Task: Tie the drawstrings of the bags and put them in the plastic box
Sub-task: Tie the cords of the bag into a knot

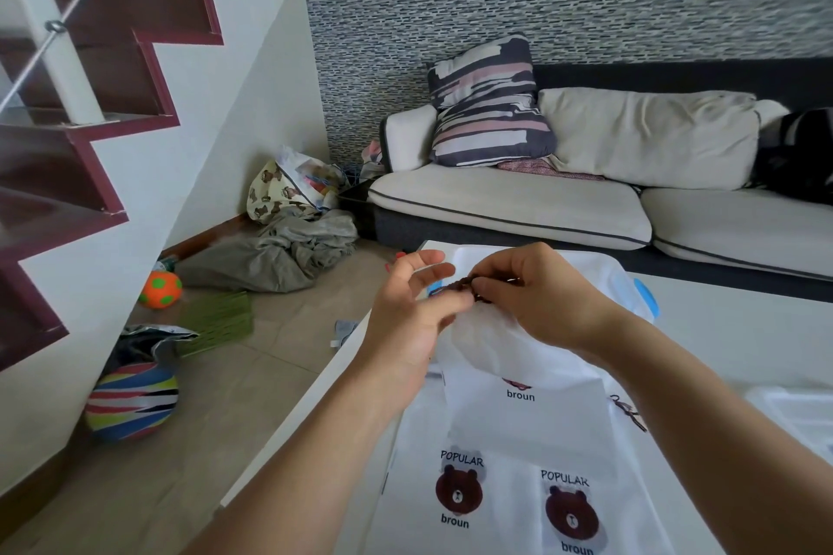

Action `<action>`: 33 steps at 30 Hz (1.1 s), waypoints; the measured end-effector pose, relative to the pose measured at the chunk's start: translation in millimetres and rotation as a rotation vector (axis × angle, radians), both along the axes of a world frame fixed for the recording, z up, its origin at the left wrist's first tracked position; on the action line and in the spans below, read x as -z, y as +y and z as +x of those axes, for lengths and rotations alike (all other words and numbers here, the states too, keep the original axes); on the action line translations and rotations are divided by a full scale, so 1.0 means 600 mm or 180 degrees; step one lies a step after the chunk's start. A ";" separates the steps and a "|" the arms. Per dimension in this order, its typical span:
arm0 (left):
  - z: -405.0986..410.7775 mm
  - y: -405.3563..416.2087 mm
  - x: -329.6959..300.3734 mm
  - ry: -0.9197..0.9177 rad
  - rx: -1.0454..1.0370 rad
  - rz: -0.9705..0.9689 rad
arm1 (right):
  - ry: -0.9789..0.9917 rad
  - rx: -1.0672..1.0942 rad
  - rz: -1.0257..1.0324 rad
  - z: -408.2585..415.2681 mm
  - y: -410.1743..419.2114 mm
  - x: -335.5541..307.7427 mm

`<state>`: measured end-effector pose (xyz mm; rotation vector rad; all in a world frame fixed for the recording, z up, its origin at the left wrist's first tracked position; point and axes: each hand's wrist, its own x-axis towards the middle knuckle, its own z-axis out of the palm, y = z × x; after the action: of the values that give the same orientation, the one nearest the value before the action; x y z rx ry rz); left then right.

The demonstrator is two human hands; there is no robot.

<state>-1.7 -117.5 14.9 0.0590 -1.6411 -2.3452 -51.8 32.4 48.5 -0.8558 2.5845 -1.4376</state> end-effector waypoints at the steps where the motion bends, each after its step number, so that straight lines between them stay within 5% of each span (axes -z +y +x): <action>1: 0.002 -0.001 0.003 0.0028 -0.0068 -0.0296 | -0.0010 0.0005 0.0053 0.000 0.000 0.000; 16: 0.013 -0.007 0.005 0.0980 -0.0450 -0.2060 | -0.0172 -0.0110 0.0108 0.005 -0.002 -0.005; 25: 0.012 -0.013 0.009 0.1158 -0.0473 -0.2089 | -0.0896 -0.0312 -0.0358 -0.005 0.010 0.001; 33: 0.008 -0.036 0.009 0.1492 -0.0659 -0.2737 | -0.1489 -0.0525 -0.0669 -0.009 0.014 0.006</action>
<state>3.3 -139.4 9.2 -0.4306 -2.0817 -1.2204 -57.3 40.5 45.2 -0.6360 2.0060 -1.6442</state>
